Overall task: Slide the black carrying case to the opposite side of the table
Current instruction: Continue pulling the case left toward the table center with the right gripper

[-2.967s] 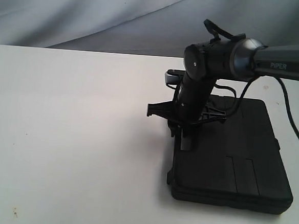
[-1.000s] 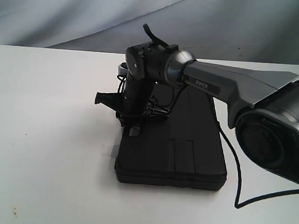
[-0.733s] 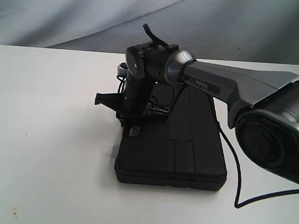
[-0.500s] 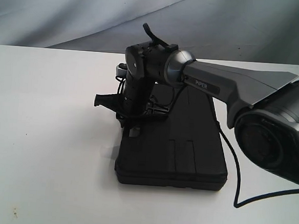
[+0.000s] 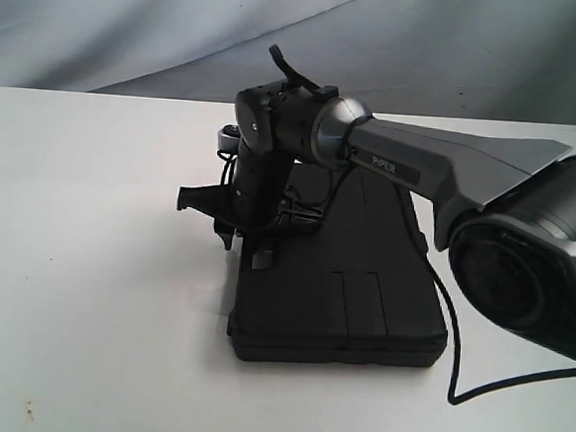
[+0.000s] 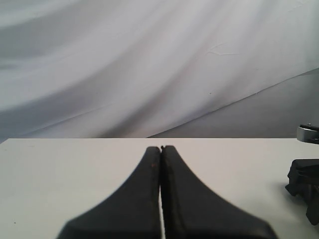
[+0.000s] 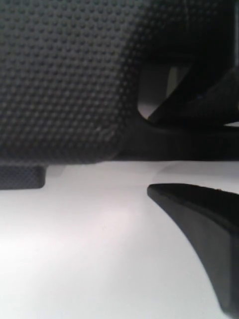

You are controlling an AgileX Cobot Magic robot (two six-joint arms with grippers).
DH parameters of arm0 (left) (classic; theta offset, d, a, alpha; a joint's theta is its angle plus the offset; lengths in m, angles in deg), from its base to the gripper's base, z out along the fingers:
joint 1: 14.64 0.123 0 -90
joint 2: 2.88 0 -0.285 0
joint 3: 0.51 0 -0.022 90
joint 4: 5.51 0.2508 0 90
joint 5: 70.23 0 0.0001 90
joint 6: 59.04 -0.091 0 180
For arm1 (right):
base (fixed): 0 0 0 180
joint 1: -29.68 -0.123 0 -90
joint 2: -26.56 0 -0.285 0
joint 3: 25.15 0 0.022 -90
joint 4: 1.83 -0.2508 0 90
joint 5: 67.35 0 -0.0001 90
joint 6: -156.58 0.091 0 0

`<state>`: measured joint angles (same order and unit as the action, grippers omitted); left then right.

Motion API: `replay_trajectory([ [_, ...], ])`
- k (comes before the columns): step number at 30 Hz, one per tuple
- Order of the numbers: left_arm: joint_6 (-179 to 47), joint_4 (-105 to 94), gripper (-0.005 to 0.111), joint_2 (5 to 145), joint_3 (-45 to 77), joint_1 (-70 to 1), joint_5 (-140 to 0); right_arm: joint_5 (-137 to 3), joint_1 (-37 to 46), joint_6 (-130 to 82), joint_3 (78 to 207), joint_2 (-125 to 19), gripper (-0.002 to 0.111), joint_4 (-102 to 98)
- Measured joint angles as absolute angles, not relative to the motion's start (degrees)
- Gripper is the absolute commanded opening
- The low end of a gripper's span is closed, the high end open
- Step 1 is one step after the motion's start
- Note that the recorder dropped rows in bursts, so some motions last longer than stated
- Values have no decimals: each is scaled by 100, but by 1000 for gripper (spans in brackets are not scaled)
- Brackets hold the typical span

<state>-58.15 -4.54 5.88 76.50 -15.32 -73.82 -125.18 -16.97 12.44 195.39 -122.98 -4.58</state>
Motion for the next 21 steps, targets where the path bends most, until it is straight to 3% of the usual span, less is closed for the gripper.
replay_trajectory([
  [21, -5815, -454, 0, 588, 7650, -1532, -7382, -13073, -1756, 1096, 19539, -12186, 35, 260],
])
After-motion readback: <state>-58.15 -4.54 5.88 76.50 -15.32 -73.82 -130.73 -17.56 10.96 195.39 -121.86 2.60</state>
